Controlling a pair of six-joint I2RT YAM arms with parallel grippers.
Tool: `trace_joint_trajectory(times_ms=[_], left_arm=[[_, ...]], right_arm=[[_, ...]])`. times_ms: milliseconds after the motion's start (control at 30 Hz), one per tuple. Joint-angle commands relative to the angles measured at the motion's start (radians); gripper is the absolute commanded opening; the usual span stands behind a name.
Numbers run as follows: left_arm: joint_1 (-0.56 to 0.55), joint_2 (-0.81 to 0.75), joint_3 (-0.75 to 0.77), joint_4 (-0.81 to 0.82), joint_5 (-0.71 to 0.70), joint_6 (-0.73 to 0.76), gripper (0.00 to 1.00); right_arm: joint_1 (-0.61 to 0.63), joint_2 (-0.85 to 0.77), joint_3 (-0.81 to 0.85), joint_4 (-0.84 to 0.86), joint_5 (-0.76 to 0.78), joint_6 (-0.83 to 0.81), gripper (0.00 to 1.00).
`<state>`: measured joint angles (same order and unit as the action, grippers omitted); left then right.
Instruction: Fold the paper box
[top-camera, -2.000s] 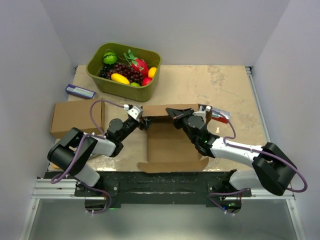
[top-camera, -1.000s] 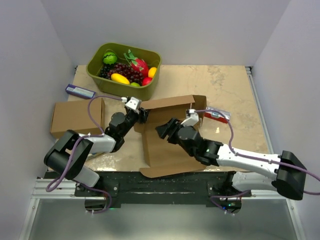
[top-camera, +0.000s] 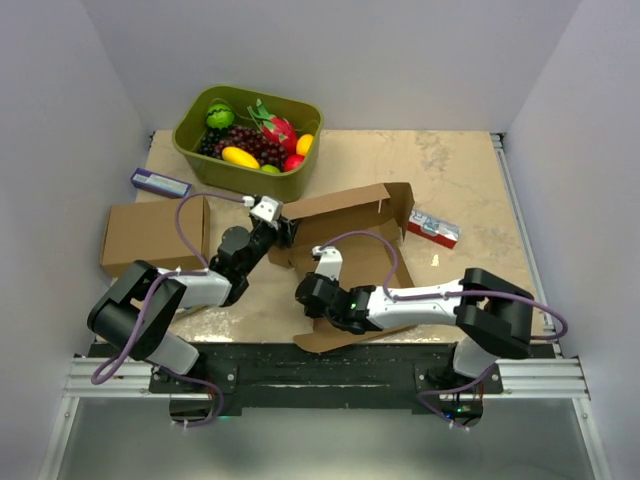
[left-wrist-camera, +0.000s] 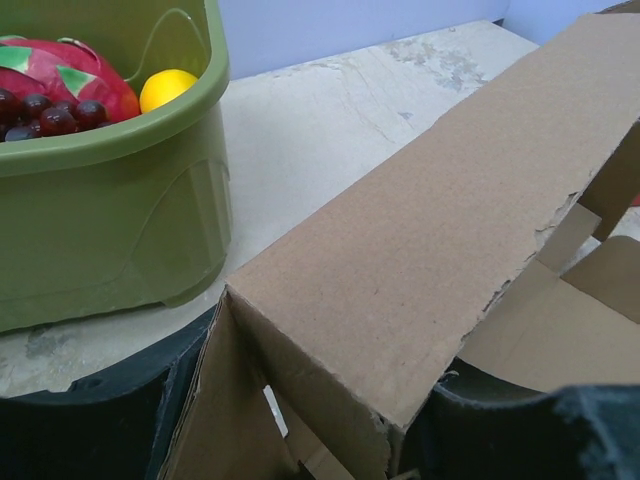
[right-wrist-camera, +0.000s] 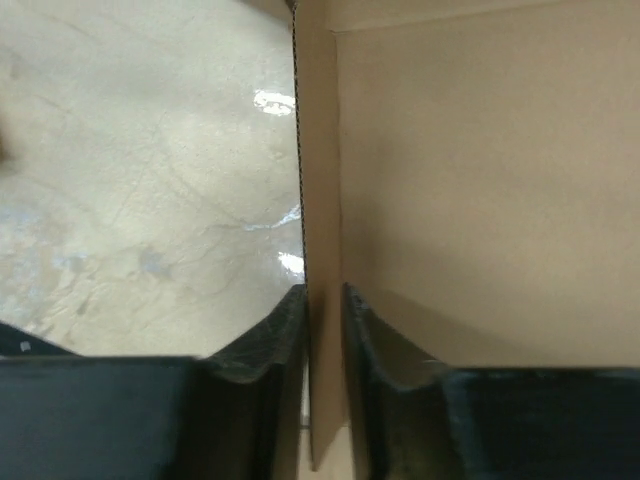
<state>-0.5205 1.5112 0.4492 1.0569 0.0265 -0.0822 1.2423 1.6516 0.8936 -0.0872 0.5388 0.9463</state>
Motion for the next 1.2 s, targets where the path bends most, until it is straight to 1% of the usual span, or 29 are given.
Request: trace_joint_trajectory(times_ms=[0,67,167,233,300,433,533,567,600,633,667,733,800,833,933,967,1000,1067,1100,1167], left_arm=[[-0.007,-0.013,-0.009,0.046,0.015,0.036,0.30],[-0.007,-0.013,-0.012,0.048,0.016,0.038,0.30],[-0.009,-0.011,-0.012,0.051,0.021,0.044,0.29],[-0.007,-0.009,-0.012,0.054,0.024,0.044,0.29],[-0.009,-0.003,-0.012,0.058,0.033,0.045,0.29],[-0.007,0.001,-0.015,0.063,0.036,0.048,0.29],[-0.009,0.003,-0.015,0.063,0.041,0.048,0.29],[-0.010,0.000,-0.015,0.063,0.039,0.048,0.29],[-0.009,0.003,-0.012,0.063,0.042,0.047,0.29],[-0.010,0.003,-0.014,0.063,0.041,0.047,0.29],[-0.009,0.004,-0.012,0.061,0.041,0.045,0.29],[-0.012,0.009,-0.009,0.061,0.041,0.044,0.29],[-0.010,0.012,-0.006,0.060,0.039,0.042,0.29],[-0.012,0.012,-0.006,0.058,0.039,0.042,0.29],[-0.010,0.012,-0.006,0.057,0.038,0.042,0.29],[-0.012,0.012,-0.006,0.057,0.038,0.042,0.29],[-0.012,0.012,-0.004,0.057,0.036,0.042,0.29],[-0.012,0.011,-0.006,0.055,0.033,0.042,0.29],[-0.012,0.010,-0.006,0.055,0.033,0.042,0.29],[-0.013,0.010,-0.004,0.055,0.033,0.042,0.29]], right_arm=[[-0.064,-0.065,-0.096,0.083,-0.069,0.055,0.18],[-0.098,-0.070,-0.146,0.142,-0.121,0.081,0.18],[-0.135,-0.085,-0.212,0.213,-0.177,0.115,0.21],[-0.155,-0.099,-0.255,0.239,-0.203,0.137,0.21],[-0.171,-0.117,-0.272,0.254,-0.215,0.146,0.24],[-0.204,-0.150,-0.314,0.248,-0.201,0.155,0.33],[-0.205,-0.199,-0.308,0.189,-0.137,0.138,0.39],[-0.205,-0.214,-0.299,0.141,-0.114,0.123,0.41],[-0.205,-0.232,-0.286,0.117,-0.087,0.099,0.45],[-0.201,-0.265,-0.254,0.090,-0.068,0.051,0.52],[-0.198,-0.282,-0.239,0.037,-0.041,0.027,0.54],[-0.176,-0.326,-0.188,0.000,-0.011,-0.045,0.56],[-0.143,-0.345,-0.151,-0.046,0.036,-0.090,0.57],[-0.100,-0.355,-0.109,-0.066,0.053,-0.131,0.56],[-0.031,-0.340,-0.032,-0.080,0.067,-0.200,0.51],[-0.026,-0.313,-0.015,-0.074,0.050,-0.217,0.46],[-0.021,-0.297,-0.001,-0.065,-0.012,-0.234,0.43],[-0.011,-0.238,0.034,-0.034,-0.060,-0.271,0.36],[0.002,-0.218,0.044,-0.017,-0.115,-0.285,0.35],[0.016,-0.167,0.080,0.012,-0.160,-0.313,0.33]])
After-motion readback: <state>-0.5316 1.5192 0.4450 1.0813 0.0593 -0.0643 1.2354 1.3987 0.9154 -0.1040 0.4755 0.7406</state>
